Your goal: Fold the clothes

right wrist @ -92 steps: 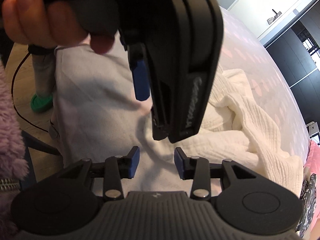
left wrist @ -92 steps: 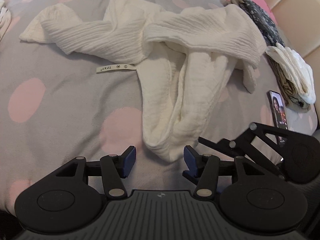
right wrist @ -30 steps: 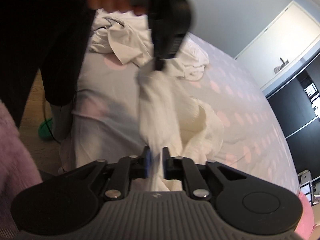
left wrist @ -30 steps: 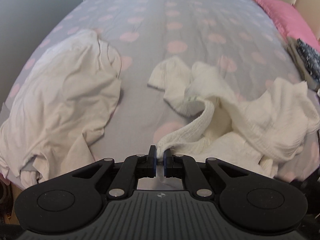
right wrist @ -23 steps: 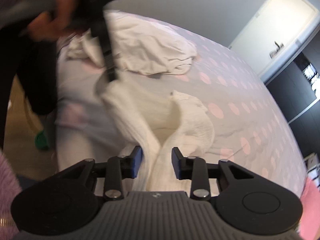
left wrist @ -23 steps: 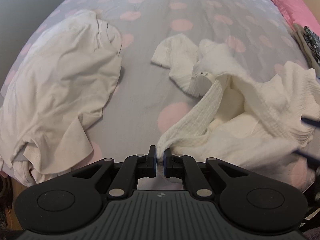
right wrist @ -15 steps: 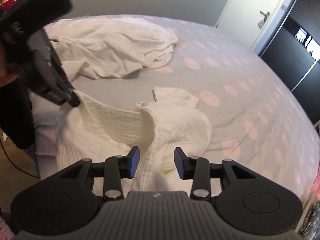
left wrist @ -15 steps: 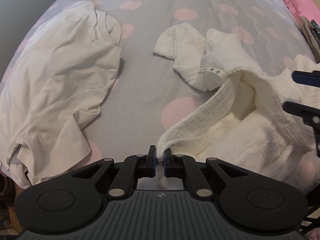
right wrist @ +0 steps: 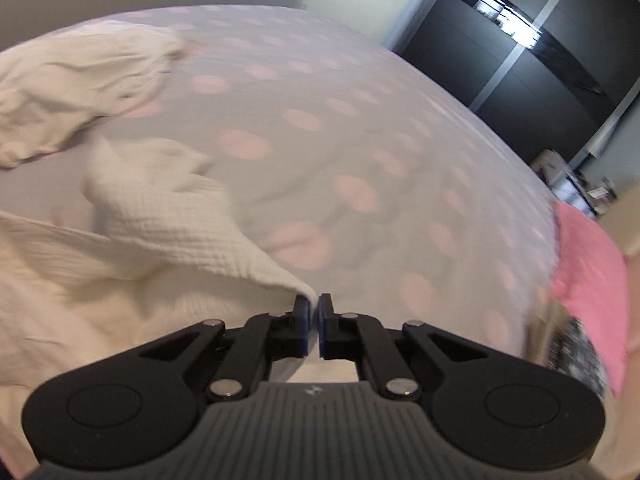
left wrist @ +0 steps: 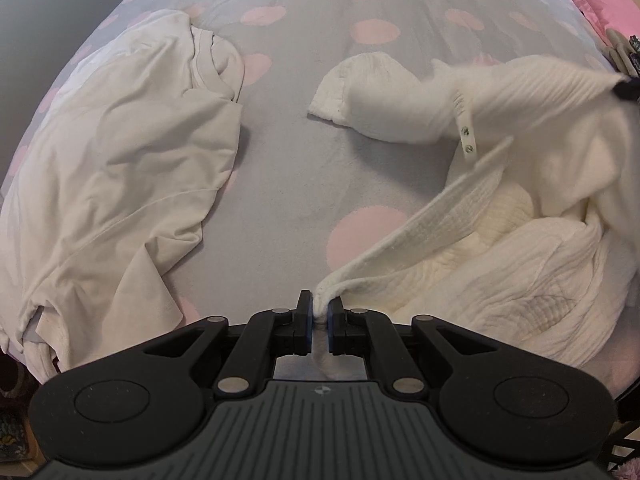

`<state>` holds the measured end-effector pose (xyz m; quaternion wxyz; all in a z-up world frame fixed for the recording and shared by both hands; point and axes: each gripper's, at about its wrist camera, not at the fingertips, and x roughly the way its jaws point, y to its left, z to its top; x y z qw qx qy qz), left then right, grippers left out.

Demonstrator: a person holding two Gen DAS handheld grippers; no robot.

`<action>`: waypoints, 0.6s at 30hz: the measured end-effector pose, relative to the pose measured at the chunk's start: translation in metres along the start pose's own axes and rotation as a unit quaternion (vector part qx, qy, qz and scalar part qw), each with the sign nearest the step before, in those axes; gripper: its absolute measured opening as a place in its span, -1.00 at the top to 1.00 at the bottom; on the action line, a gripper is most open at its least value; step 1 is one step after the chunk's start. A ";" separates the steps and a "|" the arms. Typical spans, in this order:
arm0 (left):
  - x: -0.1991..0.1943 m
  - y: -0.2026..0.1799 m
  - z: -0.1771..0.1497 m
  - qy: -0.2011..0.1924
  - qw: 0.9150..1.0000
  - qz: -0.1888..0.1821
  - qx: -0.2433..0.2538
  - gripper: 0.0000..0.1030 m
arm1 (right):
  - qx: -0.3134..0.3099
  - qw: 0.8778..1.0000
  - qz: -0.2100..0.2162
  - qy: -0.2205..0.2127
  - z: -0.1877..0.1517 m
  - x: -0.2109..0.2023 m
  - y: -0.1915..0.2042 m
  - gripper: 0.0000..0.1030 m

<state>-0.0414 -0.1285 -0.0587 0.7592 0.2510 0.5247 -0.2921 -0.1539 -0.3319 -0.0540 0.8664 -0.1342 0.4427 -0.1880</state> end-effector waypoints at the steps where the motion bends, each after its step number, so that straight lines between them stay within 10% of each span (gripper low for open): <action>1: 0.000 -0.001 0.000 0.000 1.000 0.000 0.001 0.91 | 0.008 1.000 -0.018 0.009 -0.003 0.002 -0.012 0.91; 10: 0.004 -0.007 0.002 0.004 1.000 0.004 0.013 0.91 | 0.072 0.981 -0.121 0.131 -0.059 0.022 -0.096 0.91; 18: 0.010 -0.016 0.004 0.017 0.999 0.007 0.028 0.91 | 0.007 0.982 -0.081 0.170 -0.072 0.024 -0.078 0.82</action>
